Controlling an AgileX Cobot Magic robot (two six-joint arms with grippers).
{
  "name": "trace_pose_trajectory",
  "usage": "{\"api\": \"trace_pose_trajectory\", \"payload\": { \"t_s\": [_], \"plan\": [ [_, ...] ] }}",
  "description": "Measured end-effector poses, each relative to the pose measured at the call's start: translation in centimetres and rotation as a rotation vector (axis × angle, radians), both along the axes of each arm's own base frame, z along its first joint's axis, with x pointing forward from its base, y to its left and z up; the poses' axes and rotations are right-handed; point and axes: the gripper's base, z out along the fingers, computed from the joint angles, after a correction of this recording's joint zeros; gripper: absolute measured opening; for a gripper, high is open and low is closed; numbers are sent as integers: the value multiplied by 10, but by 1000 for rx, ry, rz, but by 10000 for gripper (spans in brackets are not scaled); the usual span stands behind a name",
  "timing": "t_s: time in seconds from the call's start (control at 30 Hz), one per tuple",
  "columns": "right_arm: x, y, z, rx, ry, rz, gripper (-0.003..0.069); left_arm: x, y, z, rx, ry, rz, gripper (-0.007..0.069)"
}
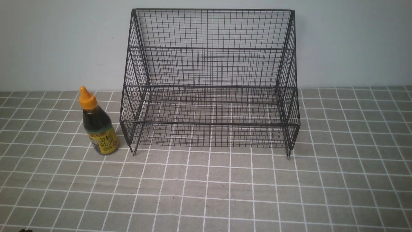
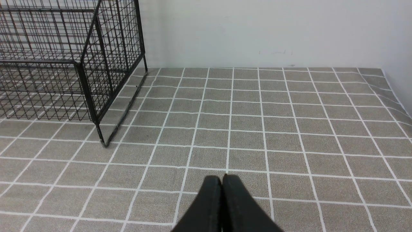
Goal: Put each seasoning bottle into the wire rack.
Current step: Use the left arm to grab the condiment bottle closest to it
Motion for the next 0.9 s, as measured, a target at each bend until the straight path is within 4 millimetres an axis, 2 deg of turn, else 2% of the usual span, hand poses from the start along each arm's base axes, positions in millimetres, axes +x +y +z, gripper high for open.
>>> {"api": "trace_pose_trajectory", "payload": {
  "t_s": [0.9],
  "plan": [
    [0,0,0,0,0,0,-15,0,0,1,-7,-11,0,-7]
  ]
}}
